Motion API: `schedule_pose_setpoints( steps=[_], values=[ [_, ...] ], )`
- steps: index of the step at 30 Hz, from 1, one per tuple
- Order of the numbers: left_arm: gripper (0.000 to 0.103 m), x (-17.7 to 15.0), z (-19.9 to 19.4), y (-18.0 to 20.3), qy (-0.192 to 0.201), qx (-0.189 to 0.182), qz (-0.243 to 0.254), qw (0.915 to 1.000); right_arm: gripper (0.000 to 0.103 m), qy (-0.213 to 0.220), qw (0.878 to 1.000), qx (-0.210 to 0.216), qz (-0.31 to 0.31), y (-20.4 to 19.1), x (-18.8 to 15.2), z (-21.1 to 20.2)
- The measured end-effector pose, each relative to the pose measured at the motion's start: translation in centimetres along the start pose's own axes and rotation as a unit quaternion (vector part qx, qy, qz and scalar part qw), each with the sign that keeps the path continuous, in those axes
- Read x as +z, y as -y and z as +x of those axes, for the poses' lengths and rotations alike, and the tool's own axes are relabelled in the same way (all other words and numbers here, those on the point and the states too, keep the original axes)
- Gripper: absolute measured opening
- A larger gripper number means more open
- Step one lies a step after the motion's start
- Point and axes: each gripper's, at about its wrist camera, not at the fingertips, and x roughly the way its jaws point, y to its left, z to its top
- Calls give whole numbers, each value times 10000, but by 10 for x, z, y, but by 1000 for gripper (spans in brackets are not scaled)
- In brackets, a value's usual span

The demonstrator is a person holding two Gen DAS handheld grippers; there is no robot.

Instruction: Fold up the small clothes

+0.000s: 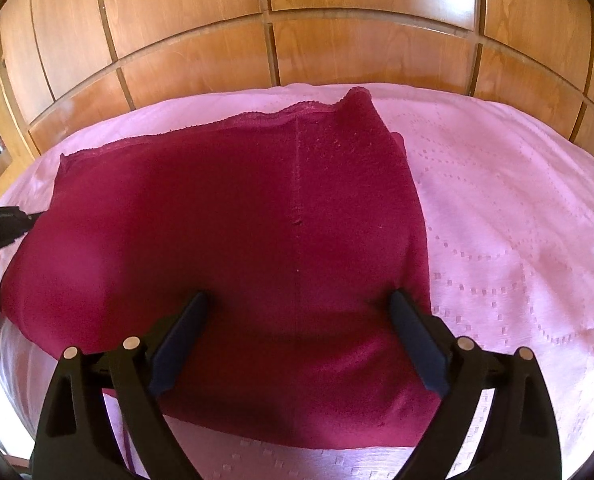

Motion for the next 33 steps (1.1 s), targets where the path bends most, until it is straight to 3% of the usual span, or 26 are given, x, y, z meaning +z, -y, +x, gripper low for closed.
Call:
schedule_pose_setpoints(
  steps=[4, 6, 10, 14, 20, 22, 24, 27, 30, 33],
  values=[
    [7, 1, -12, -3, 192, 86, -292, 9994, 92, -205, 9998, -7, -39, -1, 10, -4],
    [7, 5, -26, 8, 509, 345, -131, 9980, 91, -142, 9999, 96, 19, 0, 20, -11],
    [8, 15, -42, 44, 887, 251, 531, 9943, 91, 102, 9997, 200, 10, -4, 46, -12],
    [8, 23, -14, 70, 669, 366, 994, 9921, 91, 50, 9999, 25, -151, -7, 79, 20],
    [7, 42, 32, 61, 291, 614, 943, 9932, 93, -359, 9985, -417, 18, 20, 107, 78],
    [8, 50, 42, 52, 194, 521, 856, 9948, 96, -559, 9972, -204, 445, 40, 105, 97],
    [7, 55, 50, 45, 155, 392, 708, 9966, 97, -436, 9943, 175, 960, 59, 99, 102],
    [9, 56, 56, 37, 198, 234, 412, 9987, 97, -342, 9954, 141, 881, 57, 96, 101],
    [9, 52, 46, 50, 284, 583, 643, 9958, 98, -325, 9956, 152, 869, 58, 97, 101],
    [9, 35, 18, 72, 671, 884, 1061, 9881, 99, -284, 9954, 194, 892, 60, 97, 100]
  ],
)
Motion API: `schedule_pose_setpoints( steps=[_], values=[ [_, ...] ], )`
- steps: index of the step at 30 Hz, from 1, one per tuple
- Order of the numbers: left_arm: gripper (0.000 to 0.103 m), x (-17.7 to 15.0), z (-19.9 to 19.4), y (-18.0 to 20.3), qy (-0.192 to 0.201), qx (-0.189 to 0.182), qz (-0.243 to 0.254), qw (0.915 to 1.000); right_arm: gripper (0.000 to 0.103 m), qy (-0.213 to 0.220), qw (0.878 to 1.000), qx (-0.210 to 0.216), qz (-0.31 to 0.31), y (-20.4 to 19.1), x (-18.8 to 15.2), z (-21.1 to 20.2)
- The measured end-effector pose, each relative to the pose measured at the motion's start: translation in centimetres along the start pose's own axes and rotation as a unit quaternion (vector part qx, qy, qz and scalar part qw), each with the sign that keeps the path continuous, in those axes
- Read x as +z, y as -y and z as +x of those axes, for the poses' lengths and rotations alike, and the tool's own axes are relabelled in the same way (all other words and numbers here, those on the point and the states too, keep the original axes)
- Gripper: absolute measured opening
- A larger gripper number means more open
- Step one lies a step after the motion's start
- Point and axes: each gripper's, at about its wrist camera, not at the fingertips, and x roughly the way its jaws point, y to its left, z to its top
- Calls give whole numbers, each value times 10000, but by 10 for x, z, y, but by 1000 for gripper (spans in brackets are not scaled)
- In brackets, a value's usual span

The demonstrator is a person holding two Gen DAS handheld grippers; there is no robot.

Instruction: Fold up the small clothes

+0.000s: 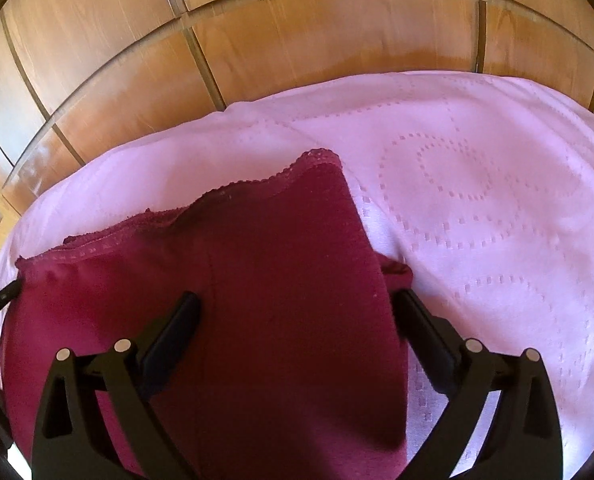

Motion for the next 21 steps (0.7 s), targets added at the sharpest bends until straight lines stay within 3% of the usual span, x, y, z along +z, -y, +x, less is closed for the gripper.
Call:
schedule_pose_setpoints(
  steps=[8, 21],
  values=[
    [9, -29, -59, 33, 446, -270, 594, 9969, 99, 31, 10000, 69, 42, 1, -1, -3],
    [9, -69, -96, 54, 350, -413, 755, 9957, 100, 14, 9999, 48, 156, 3, -1, -5]
  ],
)
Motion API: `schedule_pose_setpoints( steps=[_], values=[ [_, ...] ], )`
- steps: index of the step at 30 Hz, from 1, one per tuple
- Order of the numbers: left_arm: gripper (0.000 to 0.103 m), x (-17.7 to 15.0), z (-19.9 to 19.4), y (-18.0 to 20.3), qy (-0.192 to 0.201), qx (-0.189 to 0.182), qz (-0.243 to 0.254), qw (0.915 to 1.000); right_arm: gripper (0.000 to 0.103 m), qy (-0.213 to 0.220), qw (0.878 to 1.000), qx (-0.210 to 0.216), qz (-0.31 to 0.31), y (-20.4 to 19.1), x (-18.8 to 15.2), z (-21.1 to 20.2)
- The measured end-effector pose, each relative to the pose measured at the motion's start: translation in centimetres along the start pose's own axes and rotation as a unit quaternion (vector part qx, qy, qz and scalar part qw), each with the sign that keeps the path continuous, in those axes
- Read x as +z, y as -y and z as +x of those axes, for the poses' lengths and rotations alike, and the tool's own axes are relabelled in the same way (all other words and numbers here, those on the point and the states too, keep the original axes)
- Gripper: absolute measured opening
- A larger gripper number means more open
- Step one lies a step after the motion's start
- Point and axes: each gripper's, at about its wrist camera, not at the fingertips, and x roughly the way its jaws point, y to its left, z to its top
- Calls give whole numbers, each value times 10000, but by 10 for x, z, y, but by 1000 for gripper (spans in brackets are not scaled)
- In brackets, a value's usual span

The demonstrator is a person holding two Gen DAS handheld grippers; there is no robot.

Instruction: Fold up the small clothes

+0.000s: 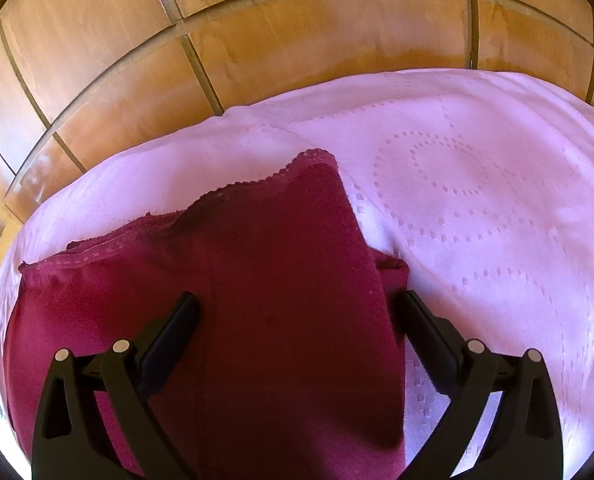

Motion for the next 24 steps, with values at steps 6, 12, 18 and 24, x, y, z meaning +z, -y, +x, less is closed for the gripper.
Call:
schedule_pose_setpoints(
  steps=[6, 12, 18, 24],
  values=[
    [19, -11, -12, 4, -34, 20, -33, 10000, 100, -128, 9998, 44, 130, 3, 2, 0],
    [44, -19, -28, 6, 138, 91, -16, 9999, 100, -306, 9992, 15, 253, 5, 1, -7],
    [44, -26, -33, 2, 128, 111, -50, 9998, 100, -460, 9971, 381, 480, 22, -12, -27],
    [44, -36, -27, -5, -64, 78, -192, 9998, 93, -534, 9923, 857, 712, 40, -36, -52]
  ],
)
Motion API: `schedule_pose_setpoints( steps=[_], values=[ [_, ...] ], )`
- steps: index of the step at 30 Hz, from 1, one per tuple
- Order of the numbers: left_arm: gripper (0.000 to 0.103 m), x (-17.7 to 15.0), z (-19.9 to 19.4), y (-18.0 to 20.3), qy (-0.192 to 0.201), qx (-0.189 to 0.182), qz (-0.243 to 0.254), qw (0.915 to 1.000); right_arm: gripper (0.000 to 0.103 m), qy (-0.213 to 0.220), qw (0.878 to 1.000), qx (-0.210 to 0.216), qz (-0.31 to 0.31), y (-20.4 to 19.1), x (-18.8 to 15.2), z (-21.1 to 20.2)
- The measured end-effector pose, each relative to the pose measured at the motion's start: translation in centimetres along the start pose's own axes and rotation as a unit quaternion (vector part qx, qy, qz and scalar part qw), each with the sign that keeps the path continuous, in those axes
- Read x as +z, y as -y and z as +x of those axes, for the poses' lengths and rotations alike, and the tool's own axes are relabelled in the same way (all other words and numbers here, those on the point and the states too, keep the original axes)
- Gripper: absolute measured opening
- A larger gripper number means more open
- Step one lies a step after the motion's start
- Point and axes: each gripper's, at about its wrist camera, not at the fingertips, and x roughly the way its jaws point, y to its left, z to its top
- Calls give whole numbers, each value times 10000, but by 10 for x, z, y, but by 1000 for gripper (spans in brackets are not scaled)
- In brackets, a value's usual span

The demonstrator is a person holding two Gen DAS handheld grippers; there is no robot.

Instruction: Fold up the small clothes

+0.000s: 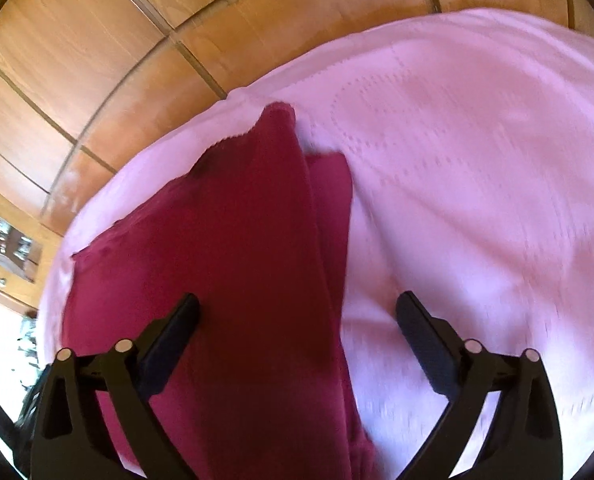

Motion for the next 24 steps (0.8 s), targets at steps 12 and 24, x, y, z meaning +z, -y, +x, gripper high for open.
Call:
schedule_pose_setpoints(
  steps=[12, 24],
  values=[
    [44, -18, 12, -19, -308, -109, -293, 9990, 58, -100, 9984, 514, 210, -8, -31, -12],
    [44, -19, 9, -43, -419, -571, -637, 9955, 26, -255, 9982, 379, -382, -34, -31, -28]
  ],
)
